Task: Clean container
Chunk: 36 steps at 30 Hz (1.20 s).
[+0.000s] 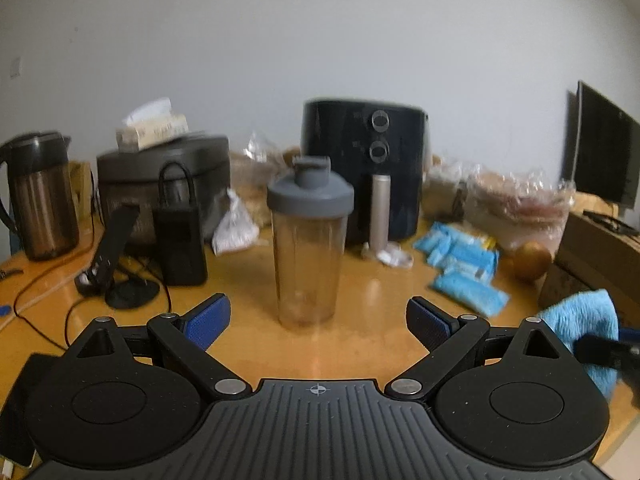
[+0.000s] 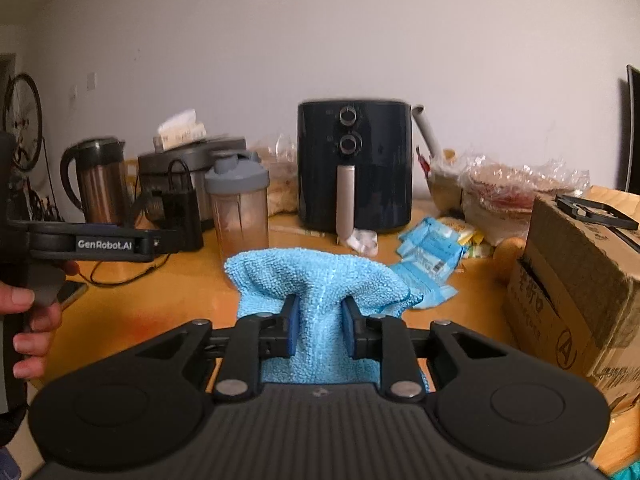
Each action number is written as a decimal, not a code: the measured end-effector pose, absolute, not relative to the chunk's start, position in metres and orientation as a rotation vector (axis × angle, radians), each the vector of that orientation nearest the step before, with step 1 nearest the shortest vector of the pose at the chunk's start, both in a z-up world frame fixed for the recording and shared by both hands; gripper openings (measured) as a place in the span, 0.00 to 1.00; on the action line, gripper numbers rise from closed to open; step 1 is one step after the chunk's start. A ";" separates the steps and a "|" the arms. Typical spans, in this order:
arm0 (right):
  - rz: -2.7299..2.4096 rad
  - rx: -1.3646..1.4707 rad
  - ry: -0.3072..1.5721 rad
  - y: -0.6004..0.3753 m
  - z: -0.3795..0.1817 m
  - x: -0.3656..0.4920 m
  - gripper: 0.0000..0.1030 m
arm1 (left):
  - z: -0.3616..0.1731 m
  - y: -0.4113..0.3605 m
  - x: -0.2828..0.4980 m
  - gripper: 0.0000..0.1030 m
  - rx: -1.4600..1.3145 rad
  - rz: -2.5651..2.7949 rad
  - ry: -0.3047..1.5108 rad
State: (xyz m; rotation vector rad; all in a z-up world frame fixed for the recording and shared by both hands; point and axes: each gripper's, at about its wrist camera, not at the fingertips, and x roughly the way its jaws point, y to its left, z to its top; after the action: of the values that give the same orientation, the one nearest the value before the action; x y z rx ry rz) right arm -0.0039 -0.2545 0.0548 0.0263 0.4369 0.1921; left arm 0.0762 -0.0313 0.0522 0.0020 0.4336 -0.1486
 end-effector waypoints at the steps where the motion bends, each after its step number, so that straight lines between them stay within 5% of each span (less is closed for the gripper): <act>1: 0.193 0.022 0.458 -0.254 0.057 0.000 0.18 | 0.051 -0.031 0.078 0.94 0.000 -0.155 0.454; 14: 0.189 0.033 0.724 -0.256 0.046 0.046 0.19 | 0.027 -0.032 0.111 0.94 0.007 -0.177 0.805; 30: 0.170 0.039 0.898 -0.253 0.020 0.079 0.28 | 0.011 -0.025 0.123 0.94 -0.049 -0.196 0.911; 34: 0.168 0.024 0.882 -0.252 0.020 0.080 0.94 | 0.008 -0.024 0.126 0.94 -0.063 -0.197 0.919; 36: 0.164 0.013 0.873 -0.251 0.021 0.078 1.00 | 0.008 -0.024 0.127 0.94 -0.067 -0.197 0.922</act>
State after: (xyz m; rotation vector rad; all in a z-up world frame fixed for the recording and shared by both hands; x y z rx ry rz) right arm 0.0779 -0.2507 0.0214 0.0132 0.8730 0.1644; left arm 0.1268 -0.0241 0.0083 -0.0666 0.9222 -0.1967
